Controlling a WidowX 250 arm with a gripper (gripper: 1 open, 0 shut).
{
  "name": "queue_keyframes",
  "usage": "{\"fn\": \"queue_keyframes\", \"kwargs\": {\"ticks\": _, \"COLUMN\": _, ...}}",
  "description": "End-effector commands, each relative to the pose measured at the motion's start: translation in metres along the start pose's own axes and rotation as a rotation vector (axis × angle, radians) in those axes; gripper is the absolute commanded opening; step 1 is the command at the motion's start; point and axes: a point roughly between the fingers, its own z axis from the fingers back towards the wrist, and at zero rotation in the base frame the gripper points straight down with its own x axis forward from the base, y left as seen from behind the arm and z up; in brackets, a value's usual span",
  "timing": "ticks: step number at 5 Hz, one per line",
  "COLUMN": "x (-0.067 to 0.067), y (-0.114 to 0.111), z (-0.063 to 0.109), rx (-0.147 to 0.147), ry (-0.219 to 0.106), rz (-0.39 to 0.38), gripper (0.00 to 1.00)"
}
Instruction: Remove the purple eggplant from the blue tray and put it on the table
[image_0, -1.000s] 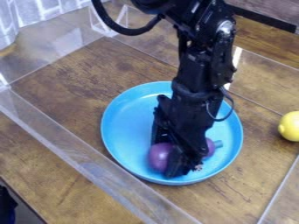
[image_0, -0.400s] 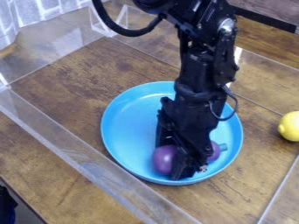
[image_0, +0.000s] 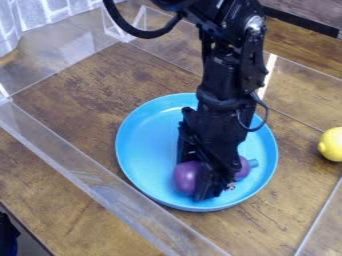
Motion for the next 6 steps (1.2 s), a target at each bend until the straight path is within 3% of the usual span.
{"fn": "queue_keyframes", "kwargs": {"ticks": 1, "x": 0.012, "y": 0.007, "z": 0.032, "rx": 0.016, "ry": -0.108, "rz": 0.015, "gripper": 0.00}}
{"fn": "queue_keyframes", "kwargs": {"ticks": 4, "x": 0.014, "y": 0.005, "z": 0.037, "rx": -0.019, "ry": -0.127, "rz": 0.026, "gripper": 0.00}}
{"fn": "queue_keyframes", "kwargs": {"ticks": 6, "x": 0.011, "y": 0.013, "z": 0.059, "rx": 0.018, "ry": -0.125, "rz": 0.031, "gripper": 0.00}}
